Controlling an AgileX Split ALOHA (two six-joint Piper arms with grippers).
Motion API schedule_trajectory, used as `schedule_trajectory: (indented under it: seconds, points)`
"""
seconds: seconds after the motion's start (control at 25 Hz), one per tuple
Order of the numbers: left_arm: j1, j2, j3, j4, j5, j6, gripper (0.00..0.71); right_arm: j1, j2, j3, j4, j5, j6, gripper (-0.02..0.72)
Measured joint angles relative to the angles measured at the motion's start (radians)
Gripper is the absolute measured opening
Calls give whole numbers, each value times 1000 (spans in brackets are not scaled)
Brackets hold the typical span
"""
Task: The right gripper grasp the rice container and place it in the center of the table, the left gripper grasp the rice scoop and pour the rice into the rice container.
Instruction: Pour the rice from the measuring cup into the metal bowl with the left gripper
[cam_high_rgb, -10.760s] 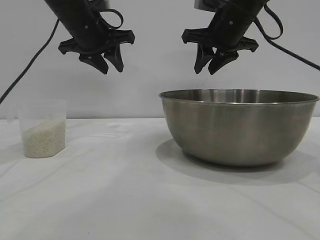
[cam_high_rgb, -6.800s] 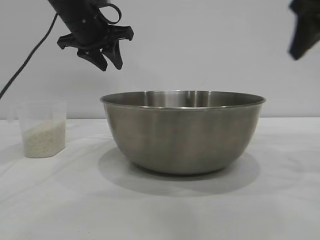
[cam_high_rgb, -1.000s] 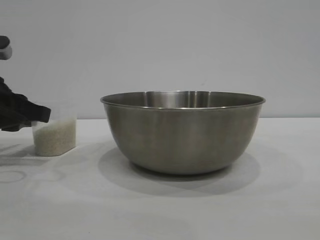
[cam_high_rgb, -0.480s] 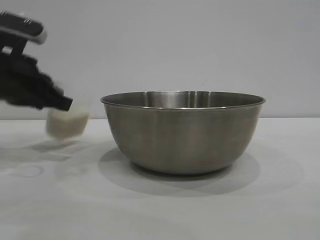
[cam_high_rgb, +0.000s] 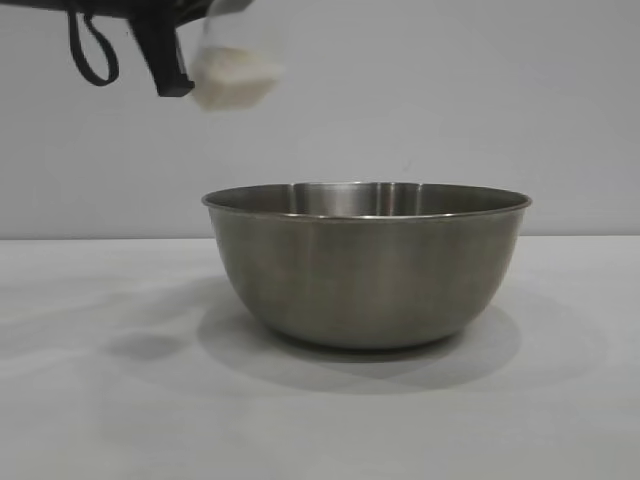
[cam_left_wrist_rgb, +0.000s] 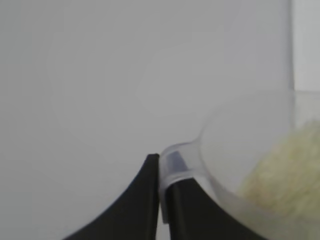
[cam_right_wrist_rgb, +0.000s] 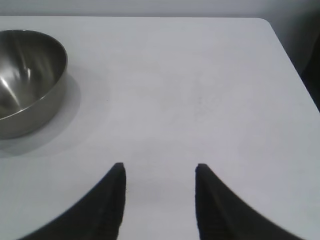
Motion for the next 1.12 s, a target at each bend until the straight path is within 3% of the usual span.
schedule_trajectory:
  seconds: [0.12,0.28,0.56,0.96,1.12]
  points:
    - [-58,0,-10,31,90,163,0,0,0,0,0,0,0,295]
    - [-106,36,-12,56,122,423,0,0,0,0,0,0,0,295]
    - [-136,88,-12,81,117,675,0,0,0,0,0,0,0,295]
    - [-136,96,-12,130,109,774,0,11,0,0,2,0,0,295]
    - [-136,96,-12,103,107,725,0,11,0,0,2,0,0,295]
